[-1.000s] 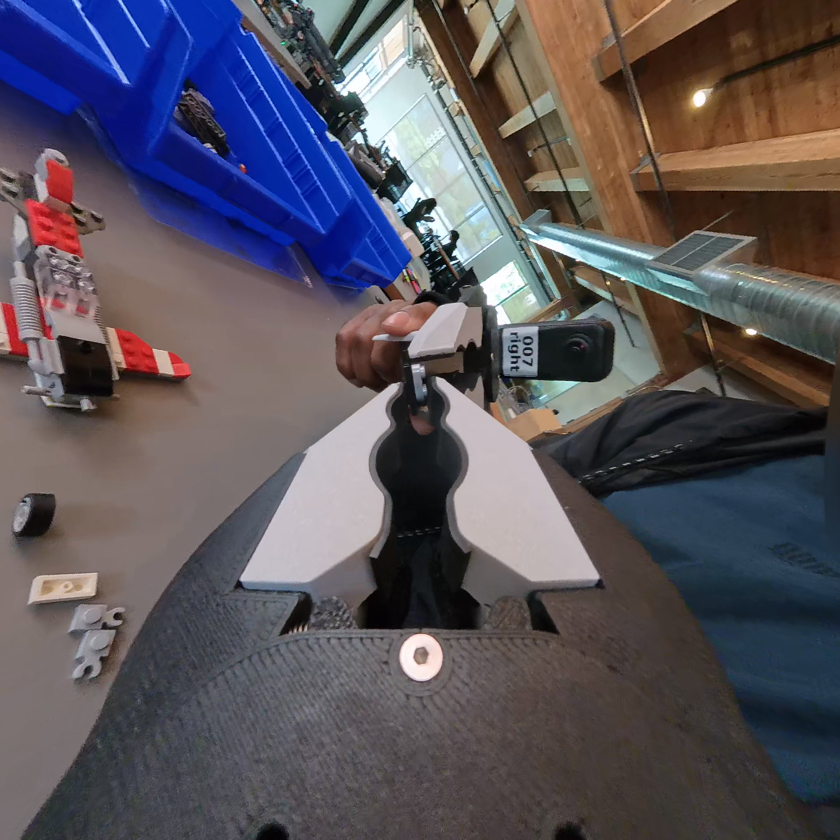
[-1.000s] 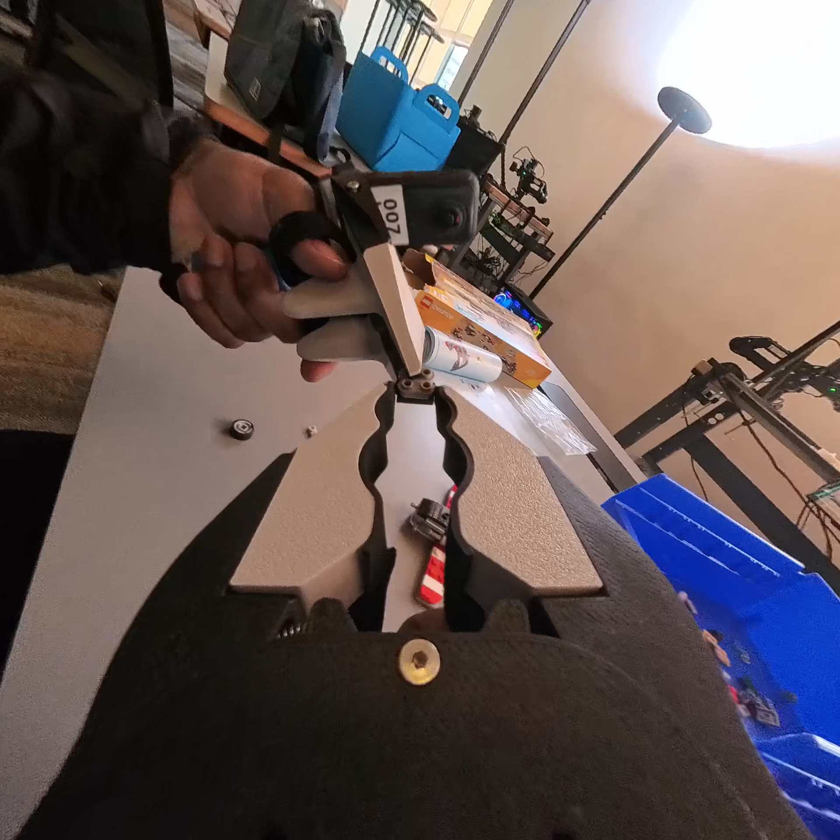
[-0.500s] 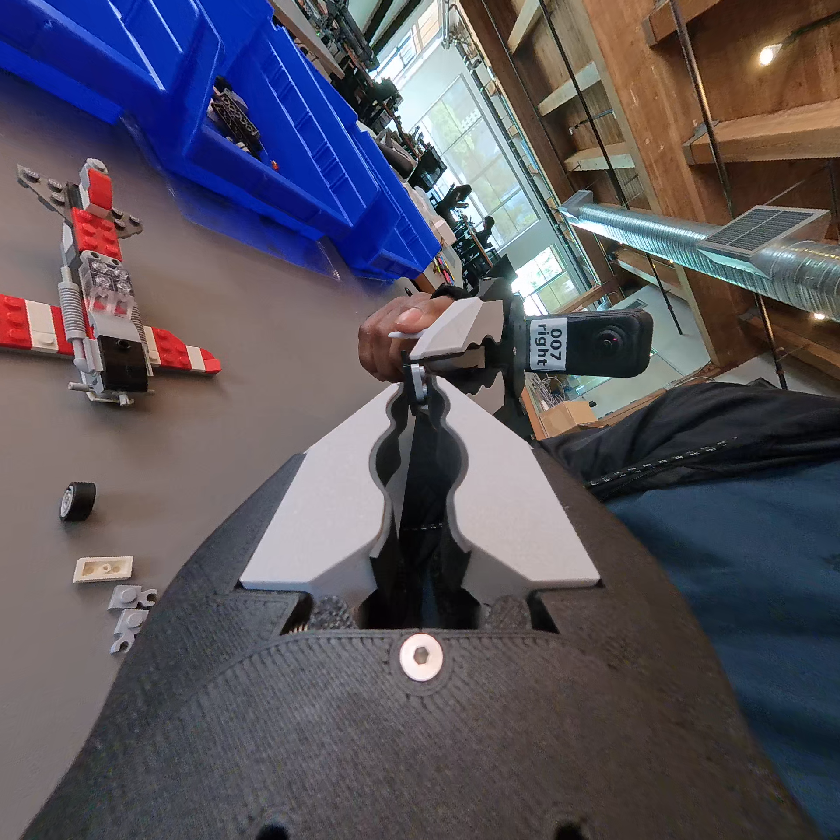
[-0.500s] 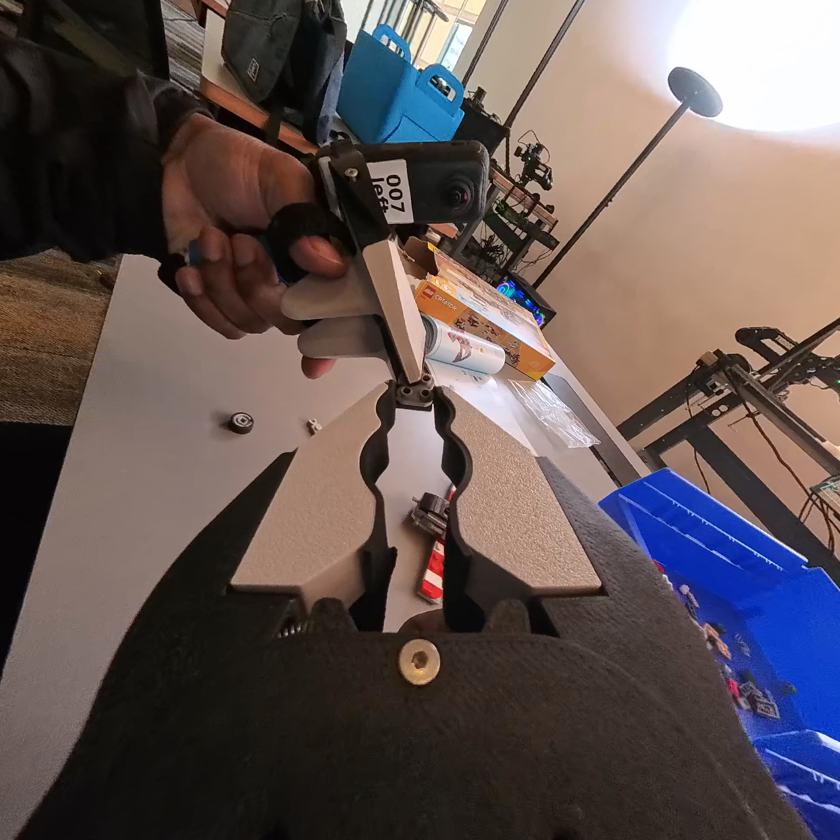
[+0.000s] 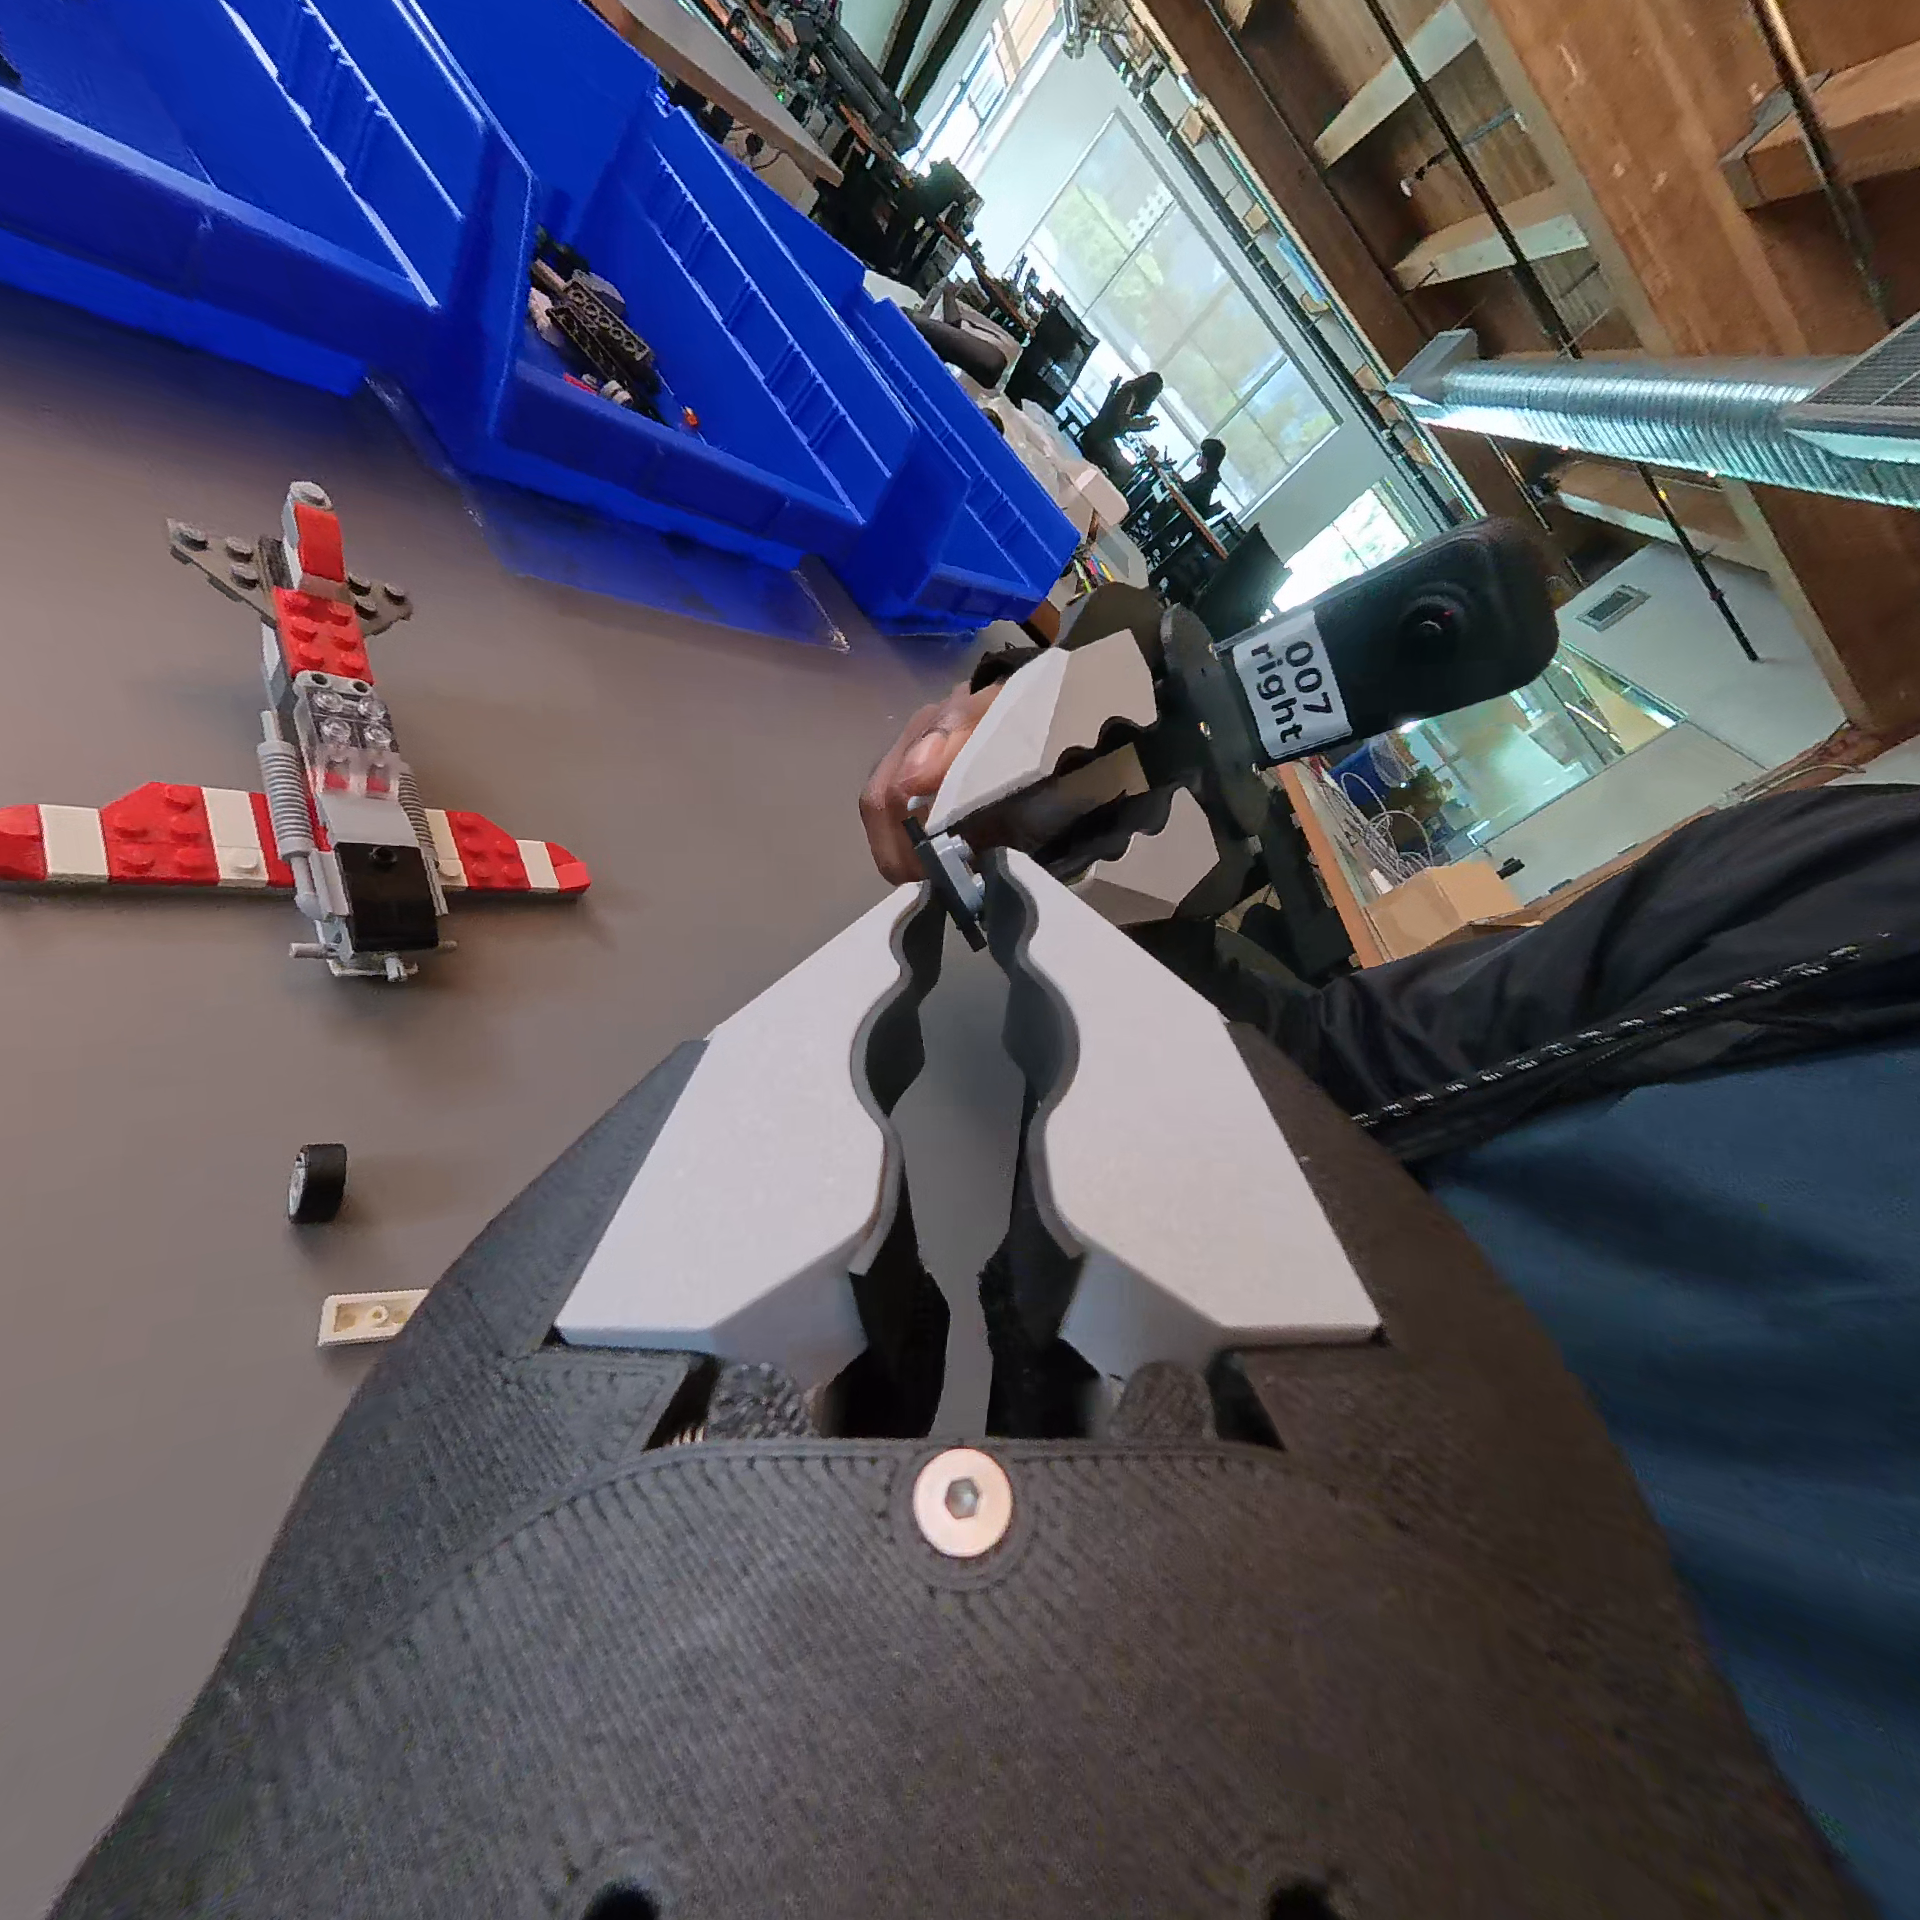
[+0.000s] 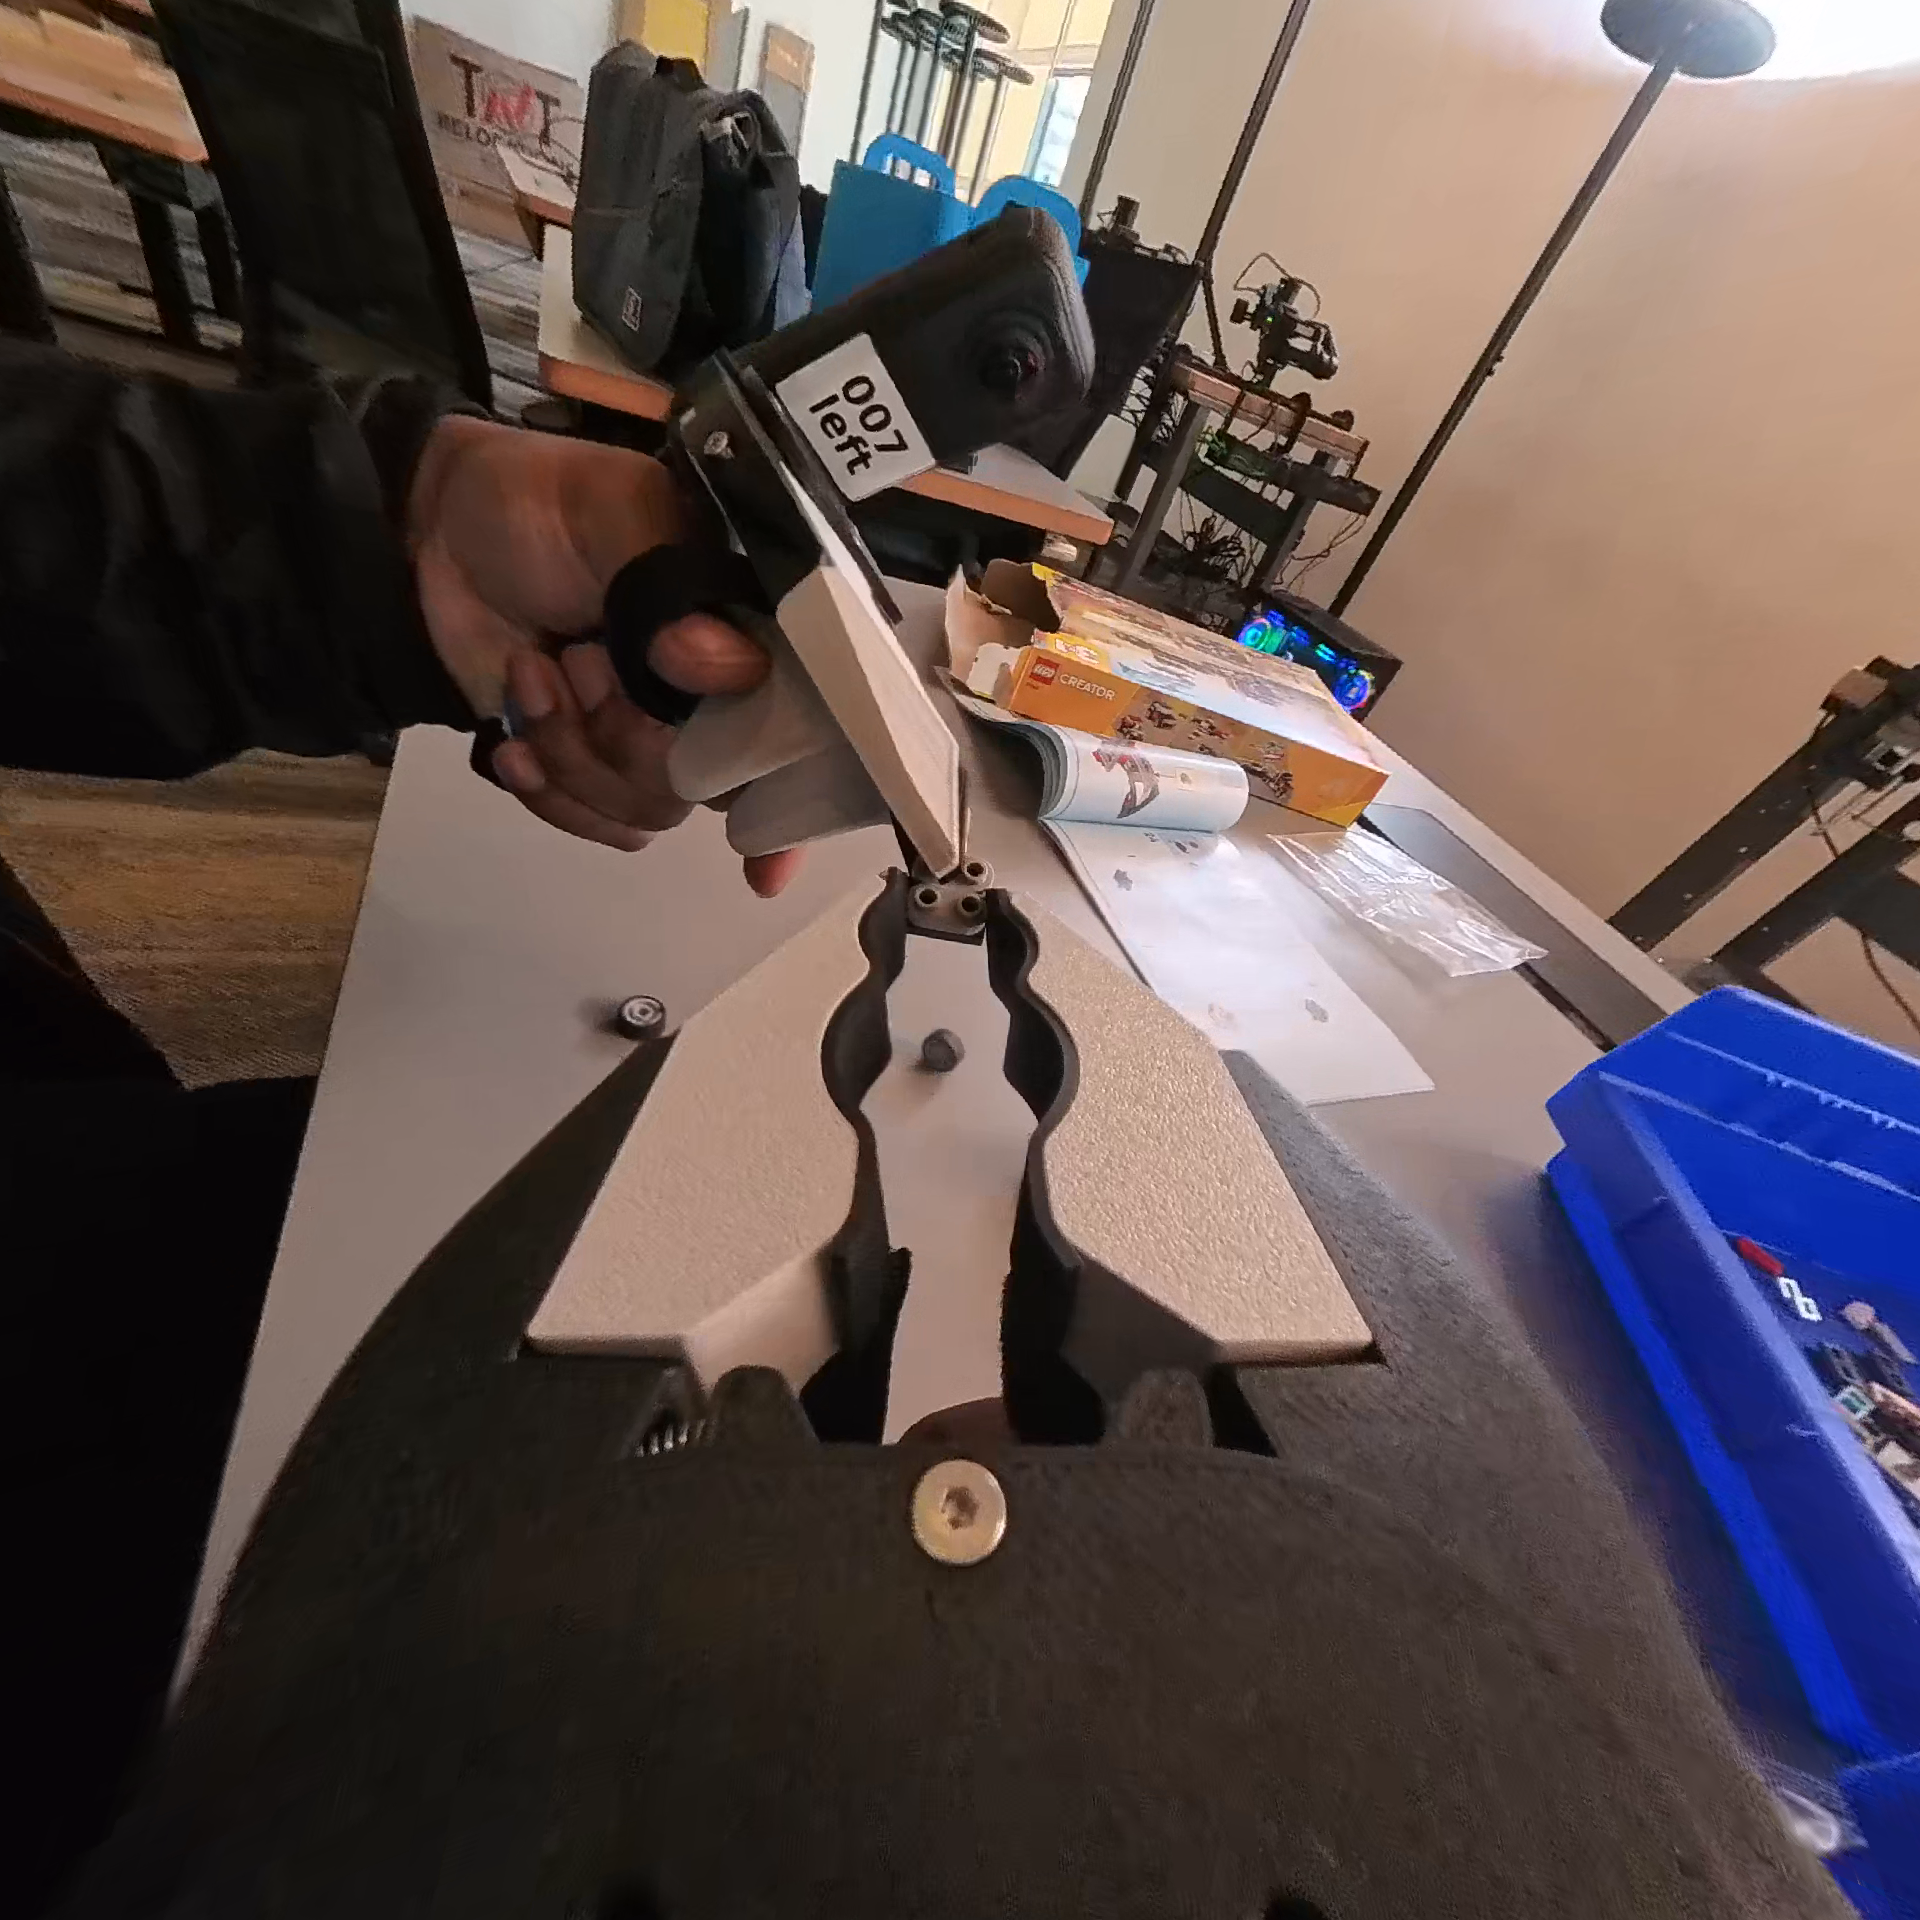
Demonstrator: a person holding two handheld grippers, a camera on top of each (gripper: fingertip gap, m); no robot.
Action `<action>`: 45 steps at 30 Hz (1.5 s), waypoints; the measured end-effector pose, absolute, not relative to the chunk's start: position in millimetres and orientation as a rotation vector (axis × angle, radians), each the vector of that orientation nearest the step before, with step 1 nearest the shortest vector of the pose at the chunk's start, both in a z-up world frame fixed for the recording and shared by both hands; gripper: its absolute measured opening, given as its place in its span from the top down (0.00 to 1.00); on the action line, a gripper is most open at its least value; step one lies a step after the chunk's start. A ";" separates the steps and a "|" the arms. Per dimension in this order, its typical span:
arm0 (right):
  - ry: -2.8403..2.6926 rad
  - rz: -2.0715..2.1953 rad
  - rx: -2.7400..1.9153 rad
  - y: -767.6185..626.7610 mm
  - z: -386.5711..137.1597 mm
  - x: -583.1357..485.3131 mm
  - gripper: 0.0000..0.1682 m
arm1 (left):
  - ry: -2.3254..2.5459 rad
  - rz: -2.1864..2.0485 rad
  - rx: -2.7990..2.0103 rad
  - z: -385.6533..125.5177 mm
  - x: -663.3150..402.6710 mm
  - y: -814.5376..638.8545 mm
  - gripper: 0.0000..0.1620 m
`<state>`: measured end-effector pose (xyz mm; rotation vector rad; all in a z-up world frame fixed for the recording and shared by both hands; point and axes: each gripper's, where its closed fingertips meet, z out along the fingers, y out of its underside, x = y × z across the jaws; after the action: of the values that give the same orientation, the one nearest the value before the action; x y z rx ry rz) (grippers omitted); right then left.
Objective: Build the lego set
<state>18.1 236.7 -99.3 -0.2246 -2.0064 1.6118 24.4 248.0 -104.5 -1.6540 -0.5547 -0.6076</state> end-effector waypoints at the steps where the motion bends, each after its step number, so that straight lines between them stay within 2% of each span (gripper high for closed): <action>1: -2.012 1.629 -0.238 237.0 -99.7 17.9 0.91 | -0.553 -0.601 -1.657 -105.0 24.0 248.2 0.94; 33: -2.234 2.028 -0.565 245.8 -119.7 18.2 0.91 | -0.506 -0.475 -1.786 -127.2 22.8 255.2 0.95; 45: -2.051 1.551 -0.395 247.2 -122.0 -3.6 0.91 | -0.830 -0.736 -1.521 -124.0 0.3 252.6 0.93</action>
<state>-3.6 247.2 -122.0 -0.3945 -2.0515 1.5510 0.3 252.6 -124.0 -1.5215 -0.8297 -0.7360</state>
